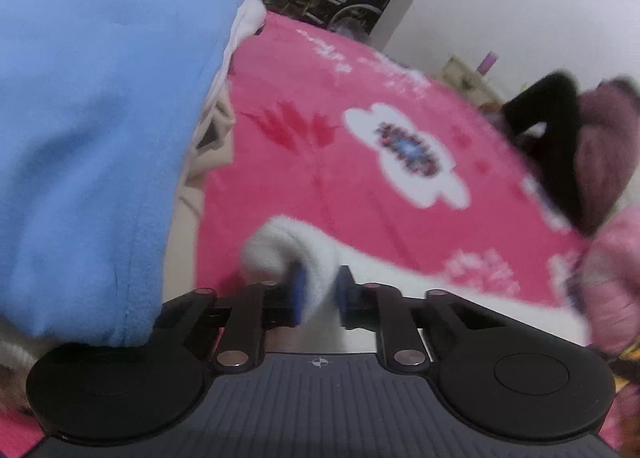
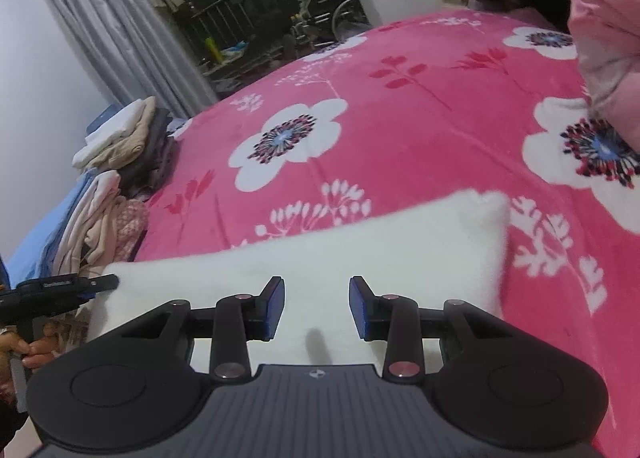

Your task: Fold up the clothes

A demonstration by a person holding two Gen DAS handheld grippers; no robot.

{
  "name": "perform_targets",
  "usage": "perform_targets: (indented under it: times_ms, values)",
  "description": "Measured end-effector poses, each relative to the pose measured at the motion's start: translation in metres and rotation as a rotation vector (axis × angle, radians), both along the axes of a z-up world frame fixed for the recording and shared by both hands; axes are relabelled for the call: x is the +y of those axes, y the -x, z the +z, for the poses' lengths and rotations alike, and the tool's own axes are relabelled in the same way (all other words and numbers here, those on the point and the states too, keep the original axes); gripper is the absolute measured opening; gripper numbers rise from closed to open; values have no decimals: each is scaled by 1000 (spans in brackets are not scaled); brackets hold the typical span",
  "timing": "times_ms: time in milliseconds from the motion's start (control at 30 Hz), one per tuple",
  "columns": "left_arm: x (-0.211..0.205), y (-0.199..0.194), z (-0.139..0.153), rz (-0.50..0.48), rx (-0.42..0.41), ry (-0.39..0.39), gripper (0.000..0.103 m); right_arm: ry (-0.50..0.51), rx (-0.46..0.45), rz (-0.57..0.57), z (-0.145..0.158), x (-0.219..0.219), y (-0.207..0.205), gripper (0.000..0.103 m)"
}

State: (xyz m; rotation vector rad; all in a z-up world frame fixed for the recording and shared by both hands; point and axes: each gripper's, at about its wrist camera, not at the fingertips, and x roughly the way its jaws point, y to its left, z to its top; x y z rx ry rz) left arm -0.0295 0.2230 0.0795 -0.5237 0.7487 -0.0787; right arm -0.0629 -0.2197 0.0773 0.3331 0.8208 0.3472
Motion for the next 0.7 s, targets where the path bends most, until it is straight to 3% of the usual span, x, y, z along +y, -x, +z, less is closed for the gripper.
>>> perform_targets:
  times_ms: [100, 233, 300, 467, 633, 700]
  values:
    - [11, 4, -3, 10, -40, 139, 13, -7, -7, -3, 1, -2, 0, 39]
    - [16, -4, -20, 68, 59, 99, 21, -15, 1, 4, -1, -2, 0, 40]
    - [9, -5, -13, 67, 62, 41, 32, -11, -4, 10, 0, -1, 2, 40]
    - [-23, -10, 5, 38, 71, -222, 50, -24, -5, 11, -1, -2, 3, 42]
    - [-40, -21, -2, -4, 107, -331, 48, -29, 1, 11, -4, -3, 4, 42]
    - [-39, -24, -3, -20, 115, -308, 32, -31, 2, 10, -4, -5, 5, 42]
